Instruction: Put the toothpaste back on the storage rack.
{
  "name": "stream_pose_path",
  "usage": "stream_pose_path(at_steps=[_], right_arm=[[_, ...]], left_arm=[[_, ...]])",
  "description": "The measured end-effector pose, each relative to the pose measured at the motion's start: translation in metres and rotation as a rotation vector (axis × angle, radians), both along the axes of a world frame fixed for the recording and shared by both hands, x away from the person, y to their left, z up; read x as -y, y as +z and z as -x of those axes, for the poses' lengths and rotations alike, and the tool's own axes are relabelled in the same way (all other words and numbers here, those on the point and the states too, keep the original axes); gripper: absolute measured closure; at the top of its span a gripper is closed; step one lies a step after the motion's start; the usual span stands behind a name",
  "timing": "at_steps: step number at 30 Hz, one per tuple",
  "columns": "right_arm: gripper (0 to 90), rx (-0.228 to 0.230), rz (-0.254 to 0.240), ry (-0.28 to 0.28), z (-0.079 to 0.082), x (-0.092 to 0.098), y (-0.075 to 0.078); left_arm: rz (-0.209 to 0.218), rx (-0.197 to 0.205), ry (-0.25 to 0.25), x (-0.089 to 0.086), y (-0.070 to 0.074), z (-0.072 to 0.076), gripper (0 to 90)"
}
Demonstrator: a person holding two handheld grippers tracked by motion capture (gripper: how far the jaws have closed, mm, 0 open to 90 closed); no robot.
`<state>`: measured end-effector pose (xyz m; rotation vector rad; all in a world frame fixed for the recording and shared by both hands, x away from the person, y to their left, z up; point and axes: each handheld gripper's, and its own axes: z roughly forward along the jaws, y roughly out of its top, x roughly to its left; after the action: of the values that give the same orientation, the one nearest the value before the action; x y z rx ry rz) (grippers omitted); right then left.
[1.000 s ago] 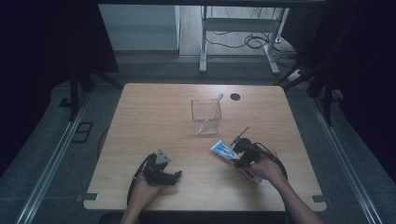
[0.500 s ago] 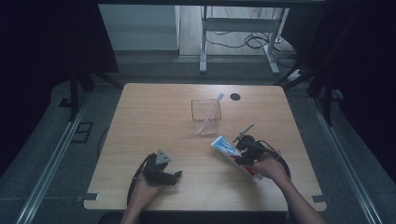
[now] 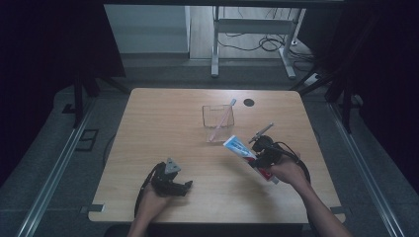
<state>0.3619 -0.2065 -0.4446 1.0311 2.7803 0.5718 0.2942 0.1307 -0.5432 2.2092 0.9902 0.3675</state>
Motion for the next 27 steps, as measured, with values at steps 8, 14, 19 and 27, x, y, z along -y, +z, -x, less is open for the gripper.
stream_pose_path(at_steps=[8, 14, 19, 27], right_arm=[[72.3, 0.024, -0.037, 0.008, -0.005, -0.001, 0.013], [72.2, 0.048, -0.052, 0.011, -0.010, -0.003, 0.020], [72.3, 0.068, -0.060, 0.015, -0.014, -0.006, 0.029], [72.3, 0.102, -0.083, 0.012, -0.021, -0.010, 0.042]], left_arm=[[-0.001, 0.001, -0.002, 0.000, 0.000, 0.000, 13.6], [-0.001, 0.001, -0.002, 0.000, 0.000, 0.000, 13.7], [0.000, 0.001, -0.001, 0.000, 0.000, 0.000, 13.7], [0.001, 0.001, -0.001, 0.000, 0.000, 0.000, 13.7]])
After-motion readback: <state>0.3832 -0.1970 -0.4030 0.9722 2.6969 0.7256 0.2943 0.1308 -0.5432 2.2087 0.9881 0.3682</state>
